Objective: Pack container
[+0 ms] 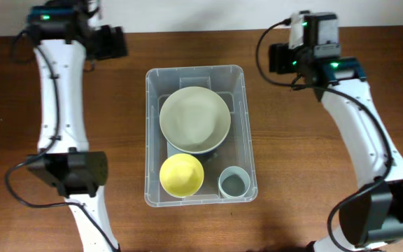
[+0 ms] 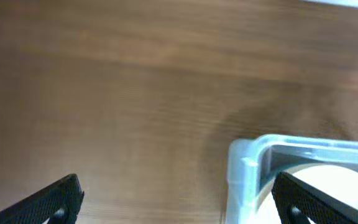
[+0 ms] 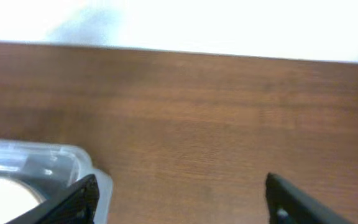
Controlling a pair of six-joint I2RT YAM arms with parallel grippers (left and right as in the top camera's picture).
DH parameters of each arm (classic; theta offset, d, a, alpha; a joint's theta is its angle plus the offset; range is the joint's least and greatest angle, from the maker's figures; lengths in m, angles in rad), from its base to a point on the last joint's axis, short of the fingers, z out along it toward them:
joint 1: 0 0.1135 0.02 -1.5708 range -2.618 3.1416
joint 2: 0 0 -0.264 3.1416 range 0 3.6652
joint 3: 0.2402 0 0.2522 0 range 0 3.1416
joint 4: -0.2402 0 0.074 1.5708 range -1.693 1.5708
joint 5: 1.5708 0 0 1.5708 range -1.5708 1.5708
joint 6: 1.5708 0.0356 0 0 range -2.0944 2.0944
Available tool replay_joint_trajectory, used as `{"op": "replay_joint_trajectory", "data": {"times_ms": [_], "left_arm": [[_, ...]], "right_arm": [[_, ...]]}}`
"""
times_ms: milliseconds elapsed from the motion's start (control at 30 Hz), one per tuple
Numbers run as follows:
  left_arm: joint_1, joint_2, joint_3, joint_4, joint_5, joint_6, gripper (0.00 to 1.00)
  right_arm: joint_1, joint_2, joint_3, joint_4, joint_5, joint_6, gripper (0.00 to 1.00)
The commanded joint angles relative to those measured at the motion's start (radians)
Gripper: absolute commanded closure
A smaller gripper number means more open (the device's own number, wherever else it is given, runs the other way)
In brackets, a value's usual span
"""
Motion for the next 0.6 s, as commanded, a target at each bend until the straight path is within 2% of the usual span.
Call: {"op": "replay_joint_trajectory", "data": {"times_ms": [0, 100, 267, 567], "left_arm": [[-0.032, -0.028, 0.003, 0.018, -0.132, 0.076, 0.01], [-0.039, -0.028, 0.003, 0.026, -0.126, 0.076, 0.01], [-0.033, -0.029, 0.003, -0.023, -0.017, 0.078, 0.01], [-0.036, -0.083, 0.003, -0.131, -0.007, 0.08, 0.0]], "right_arm": [[-0.054, -0.017, 0.02, -0.015, 0.023, 0.099, 0.16], [-0.09, -0.018, 0.025, -0.08, 0.023, 0.109, 0.16], [-0.116, -0.065, 0.027, -0.222, 0.026, 0.11, 0.12], [-0.116, -0.253, 0.024, -0.288, 0.087, 0.132, 0.07]]}}
